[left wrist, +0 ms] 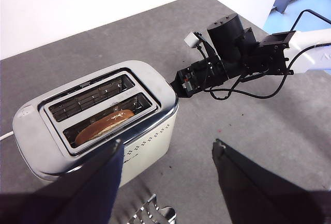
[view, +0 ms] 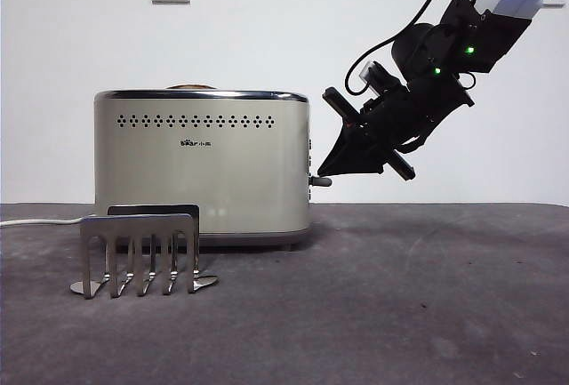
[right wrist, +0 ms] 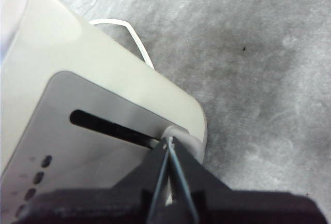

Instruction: Pick up a slice of bread from the rack,put the bread on the toaster,press the button

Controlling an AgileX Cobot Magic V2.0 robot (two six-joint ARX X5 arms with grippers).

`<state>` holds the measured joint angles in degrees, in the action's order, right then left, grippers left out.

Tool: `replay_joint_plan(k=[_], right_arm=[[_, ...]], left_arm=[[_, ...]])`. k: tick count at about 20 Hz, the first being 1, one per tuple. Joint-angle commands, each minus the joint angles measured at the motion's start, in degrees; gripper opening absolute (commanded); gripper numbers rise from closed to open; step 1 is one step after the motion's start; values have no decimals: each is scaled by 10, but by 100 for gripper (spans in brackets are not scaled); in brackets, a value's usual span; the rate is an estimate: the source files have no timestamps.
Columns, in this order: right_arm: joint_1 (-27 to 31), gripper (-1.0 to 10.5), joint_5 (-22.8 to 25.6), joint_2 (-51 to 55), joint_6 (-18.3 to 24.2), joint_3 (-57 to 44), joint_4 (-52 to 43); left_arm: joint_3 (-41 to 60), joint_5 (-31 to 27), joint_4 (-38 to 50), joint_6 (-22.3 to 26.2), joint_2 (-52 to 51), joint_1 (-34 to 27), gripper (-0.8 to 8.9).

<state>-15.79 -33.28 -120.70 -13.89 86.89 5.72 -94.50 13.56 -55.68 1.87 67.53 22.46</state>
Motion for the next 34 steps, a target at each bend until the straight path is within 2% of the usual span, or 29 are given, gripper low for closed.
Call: replay_joint_plan(k=[1, 8, 10, 12, 16, 23, 25, 27, 34], right_arm=[[0, -12, 17, -7, 7, -19, 33], [1, -12, 23, 175, 20, -13, 62], [1, -12, 23, 243, 37, -13, 114], [0, -12, 23, 310, 70, -13, 193], [-2, -12, 21, 424, 137, -13, 383], [-5, -12, 21, 511, 200, -13, 567], [-5, -12, 21, 526, 214, -13, 606], [-5, -12, 21, 543, 231, -13, 652], [-5, 1, 21, 559, 238, -13, 667]], left_arm=[[3, 1, -1, -2, 0, 1, 291], [3, 1, -2, -2, 0, 1, 291], [3, 1, -2, -2, 0, 1, 291], [3, 1, -3, -2, 0, 1, 290], [3, 1, -19, -2, 0, 1, 285], [3, 2, -55, -2, 0, 1, 277], [3, 2, -68, 3, 0, 1, 226], [3, 2, -91, 17, 0, 1, -11], [3, 0, -123, 28, 0, 1, -3]])
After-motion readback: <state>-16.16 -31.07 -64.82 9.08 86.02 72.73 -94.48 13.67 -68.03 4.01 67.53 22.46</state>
